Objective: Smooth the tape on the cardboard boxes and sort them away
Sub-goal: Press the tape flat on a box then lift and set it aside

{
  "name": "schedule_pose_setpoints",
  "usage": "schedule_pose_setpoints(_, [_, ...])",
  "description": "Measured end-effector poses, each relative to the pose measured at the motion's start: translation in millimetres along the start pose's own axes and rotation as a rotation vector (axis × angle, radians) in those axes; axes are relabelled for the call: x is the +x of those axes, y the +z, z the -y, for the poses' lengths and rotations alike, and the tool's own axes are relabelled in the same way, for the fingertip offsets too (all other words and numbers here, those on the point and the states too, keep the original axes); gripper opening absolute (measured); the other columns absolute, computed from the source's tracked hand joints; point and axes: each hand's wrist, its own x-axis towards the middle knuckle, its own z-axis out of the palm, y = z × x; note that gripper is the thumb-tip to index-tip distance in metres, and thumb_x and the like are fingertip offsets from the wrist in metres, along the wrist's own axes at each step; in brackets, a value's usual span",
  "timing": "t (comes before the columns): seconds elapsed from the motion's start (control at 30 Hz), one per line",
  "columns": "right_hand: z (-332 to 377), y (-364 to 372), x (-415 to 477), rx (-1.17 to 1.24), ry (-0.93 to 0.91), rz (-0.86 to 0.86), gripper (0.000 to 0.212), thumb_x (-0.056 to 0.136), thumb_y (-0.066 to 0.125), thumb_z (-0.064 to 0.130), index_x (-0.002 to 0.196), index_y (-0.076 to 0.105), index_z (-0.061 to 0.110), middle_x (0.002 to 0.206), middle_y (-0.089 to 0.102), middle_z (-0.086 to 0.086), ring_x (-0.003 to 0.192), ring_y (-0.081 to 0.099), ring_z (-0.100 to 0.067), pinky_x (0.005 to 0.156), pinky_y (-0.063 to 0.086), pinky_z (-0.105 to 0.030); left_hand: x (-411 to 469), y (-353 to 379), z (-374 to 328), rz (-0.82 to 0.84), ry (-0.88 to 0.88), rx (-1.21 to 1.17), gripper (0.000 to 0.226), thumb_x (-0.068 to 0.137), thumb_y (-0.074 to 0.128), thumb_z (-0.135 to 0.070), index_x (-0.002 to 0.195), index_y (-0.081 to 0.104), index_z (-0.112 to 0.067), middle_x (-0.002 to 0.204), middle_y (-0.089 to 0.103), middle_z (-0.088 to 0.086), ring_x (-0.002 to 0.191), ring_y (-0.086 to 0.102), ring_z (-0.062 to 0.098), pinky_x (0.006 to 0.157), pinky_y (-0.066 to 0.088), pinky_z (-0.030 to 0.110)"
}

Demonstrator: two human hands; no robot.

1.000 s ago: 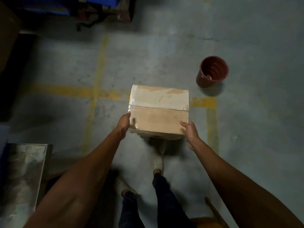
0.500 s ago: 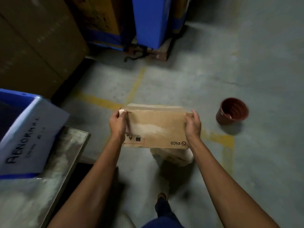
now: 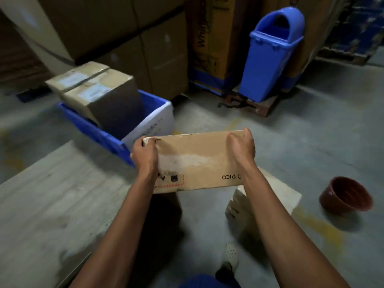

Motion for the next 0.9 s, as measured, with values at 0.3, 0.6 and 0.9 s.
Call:
schedule_pose_setpoints(0.3, [42.9,160.0,-154.6,0.029,-0.181,0.427,0.071,0.084,0.060,0.035,0.152,0.040,0.021,0.144,0.053,-0.003,0.134,0.048,-0.027,0.114,0.036,-0.043,-1.8,-254.1,12.9,-0.442,-0.082,-0.008,0.032,0.085,0.050,-0.037,0.110,0.067,-0.026,0.110,0.063,0.002,0.117,0.052,0.029,0.098,0.047,0.039])
schedule_pose_setpoints(0.6, [47.6,284.2,-249.8,0.262,-0.162,0.753,0.038,0.092,0.064,0.016,0.131,0.065,0.017,0.119,0.069,0.002,0.100,0.064,-0.008,0.091,0.054,-0.026,-7.0,-406.0,55.0,-0.812,-0.099,-0.161,0.012,0.092,0.064,-0.026,0.092,0.070,-0.015,0.095,0.069,0.001,0.089,0.061,0.020,0.077,0.047,0.028])
schedule_pose_setpoints(0.9, [3.2,372.3,-251.1,0.093,-0.079,0.880,0.030,0.095,0.064,0.011,0.124,0.070,0.012,0.127,0.069,-0.002,0.118,0.062,-0.017,0.105,0.050,-0.041,15.6,-441.3,137.2,-0.824,-0.246,-0.173,0.008,0.088,0.069,-0.010,0.084,0.071,-0.017,0.097,0.072,0.002,0.101,0.067,0.023,0.080,0.048,0.025])
